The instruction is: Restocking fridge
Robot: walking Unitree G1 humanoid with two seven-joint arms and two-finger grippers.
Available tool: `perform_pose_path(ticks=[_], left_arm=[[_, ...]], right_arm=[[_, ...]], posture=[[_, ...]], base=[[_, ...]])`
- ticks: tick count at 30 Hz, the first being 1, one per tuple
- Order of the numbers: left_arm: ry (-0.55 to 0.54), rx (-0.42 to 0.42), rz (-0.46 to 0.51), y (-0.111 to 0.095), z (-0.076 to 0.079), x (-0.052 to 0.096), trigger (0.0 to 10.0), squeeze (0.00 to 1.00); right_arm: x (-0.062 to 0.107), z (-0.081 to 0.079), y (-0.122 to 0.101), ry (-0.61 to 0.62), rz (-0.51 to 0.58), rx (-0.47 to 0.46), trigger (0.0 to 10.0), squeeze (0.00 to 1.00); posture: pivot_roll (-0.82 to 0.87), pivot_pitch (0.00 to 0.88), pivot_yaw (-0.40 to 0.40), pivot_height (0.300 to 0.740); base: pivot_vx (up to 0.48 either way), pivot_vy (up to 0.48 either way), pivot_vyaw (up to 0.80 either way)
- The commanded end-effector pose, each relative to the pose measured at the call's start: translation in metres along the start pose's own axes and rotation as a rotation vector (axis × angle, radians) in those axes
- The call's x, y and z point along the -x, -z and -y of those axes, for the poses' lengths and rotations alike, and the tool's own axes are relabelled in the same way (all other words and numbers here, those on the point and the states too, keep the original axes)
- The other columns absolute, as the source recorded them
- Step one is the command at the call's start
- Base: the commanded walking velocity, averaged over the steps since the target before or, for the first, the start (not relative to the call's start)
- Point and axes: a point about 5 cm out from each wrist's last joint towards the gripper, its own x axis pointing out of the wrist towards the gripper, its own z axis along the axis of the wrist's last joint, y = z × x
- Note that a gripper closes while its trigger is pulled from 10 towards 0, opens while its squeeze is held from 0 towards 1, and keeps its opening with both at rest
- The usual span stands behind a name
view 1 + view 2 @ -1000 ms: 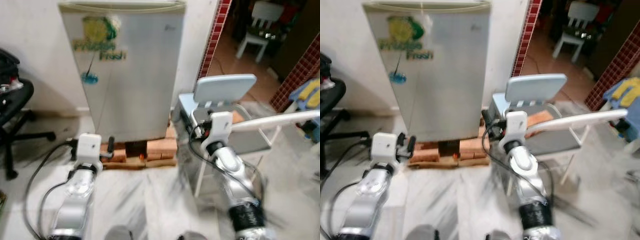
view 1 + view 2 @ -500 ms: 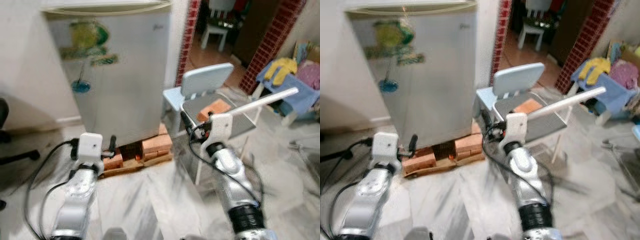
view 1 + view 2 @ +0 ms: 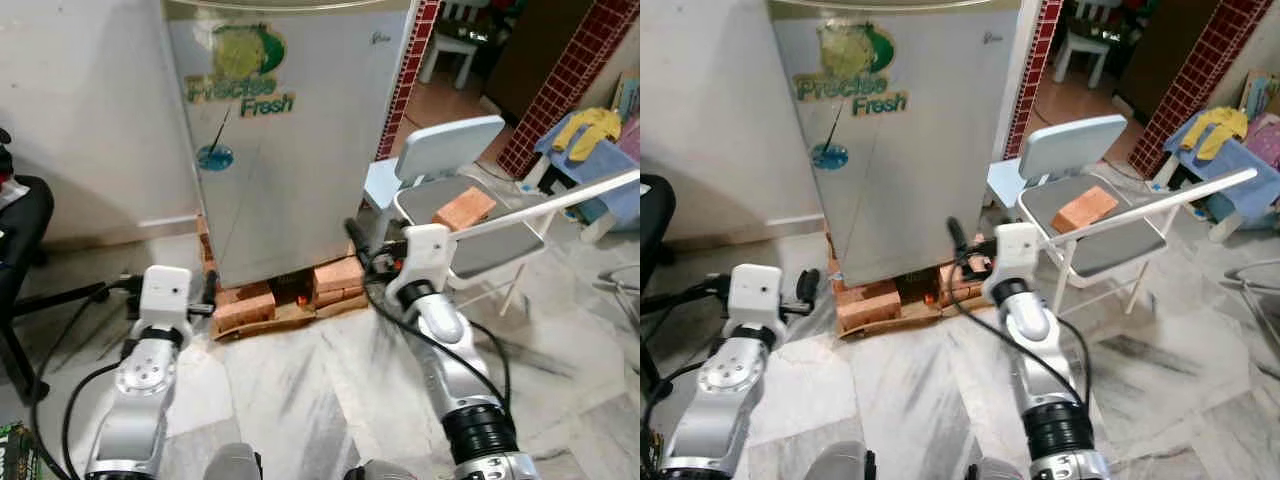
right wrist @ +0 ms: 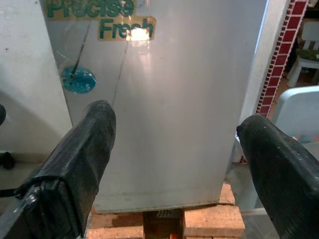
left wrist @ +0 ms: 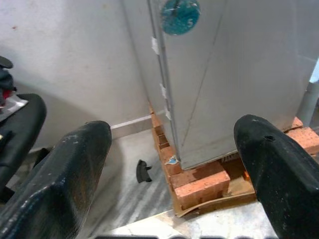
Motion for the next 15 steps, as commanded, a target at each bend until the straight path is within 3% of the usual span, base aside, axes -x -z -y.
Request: perform_pose_path(ticks=[1,5,12,15], left_arm=[[0.034,-0.004,0.009,-0.003,0.008,-0.001,10.0,0.0],[0.074,-0.017,0.038,-0.007,0.012,-0.001,10.0,0.0],[0.102,-0.07,0.088,-0.011,0.009,-0.003,10.0,0.0],[0.119,-0.128,0.122,-0.012,0.009,-0.003,10.0,0.0]], right_arm=[[0.001,0.011,-0.002,0.044,0.008,0.017,10.0,0.0],[0.002,0.017,-0.002,0.085,0.006,0.022,10.0,0.0],[0.007,0.024,-0.001,0.131,0.008,0.022,10.0,0.0],[0.009,0.029,0.001,0.151,0.005,0.034,10.0,0.0]], posture=[[0.12,0.001,-0.04,0.74],[0.13,0.0,-0.034,0.74],[0.12,0.0,-0.027,0.74],[0.12,0.0,-0.029,0.74]], base=[[0.0,0.48,0.0],[0.0,0.48,0.0],[0.0,0.48,-0.7],[0.0,0.48,-0.29]])
